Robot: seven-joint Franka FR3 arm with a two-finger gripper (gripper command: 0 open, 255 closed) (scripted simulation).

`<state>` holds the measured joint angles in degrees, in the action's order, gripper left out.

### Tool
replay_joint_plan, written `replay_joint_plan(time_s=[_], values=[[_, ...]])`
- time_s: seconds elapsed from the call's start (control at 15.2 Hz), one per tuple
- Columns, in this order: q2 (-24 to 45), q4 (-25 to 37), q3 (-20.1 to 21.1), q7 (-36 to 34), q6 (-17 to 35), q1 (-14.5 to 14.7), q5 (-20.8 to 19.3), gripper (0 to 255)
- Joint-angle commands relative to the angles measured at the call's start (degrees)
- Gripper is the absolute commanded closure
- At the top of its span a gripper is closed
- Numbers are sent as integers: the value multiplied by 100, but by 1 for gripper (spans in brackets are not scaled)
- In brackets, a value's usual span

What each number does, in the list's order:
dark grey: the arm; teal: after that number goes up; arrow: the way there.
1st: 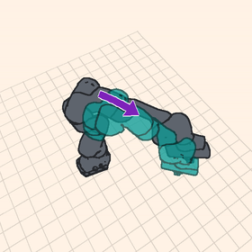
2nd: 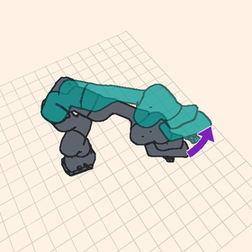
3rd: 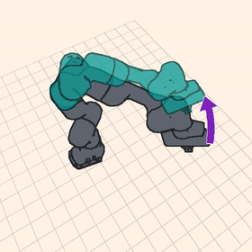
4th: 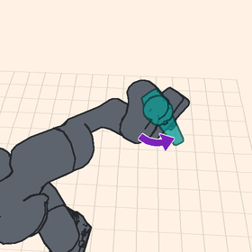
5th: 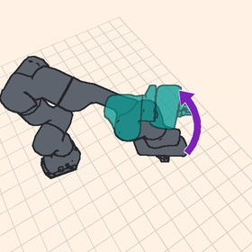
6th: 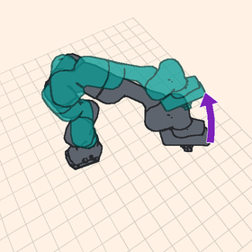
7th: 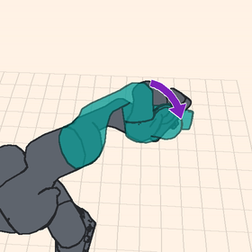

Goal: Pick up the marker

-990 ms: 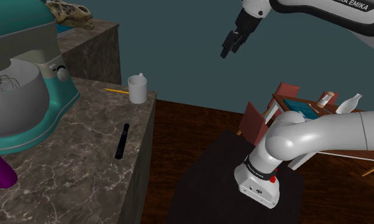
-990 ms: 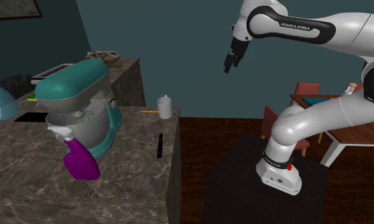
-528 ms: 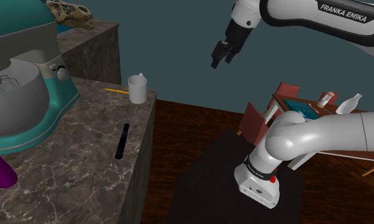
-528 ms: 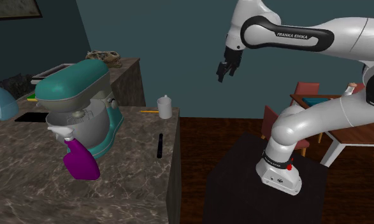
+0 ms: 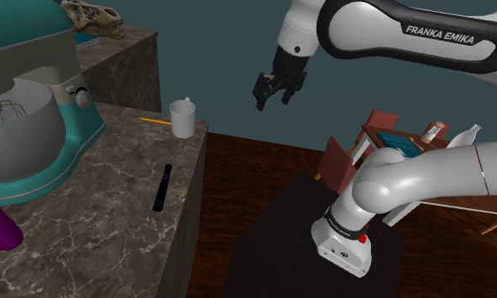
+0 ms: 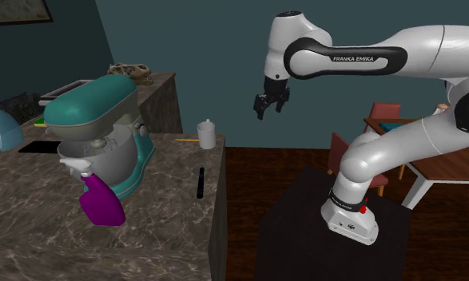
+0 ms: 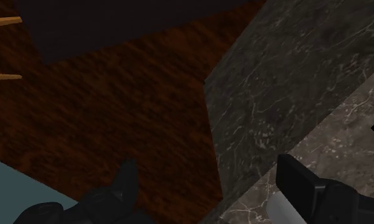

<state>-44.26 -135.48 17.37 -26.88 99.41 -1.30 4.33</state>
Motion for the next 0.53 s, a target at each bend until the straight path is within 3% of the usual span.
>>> replay_joint_plan(time_s=[0.0, 0.46], values=[[202, -26, 344, -505, 157, -9, 181, 0], [1211, 419, 1440, -2103, 528, -222, 529, 0]])
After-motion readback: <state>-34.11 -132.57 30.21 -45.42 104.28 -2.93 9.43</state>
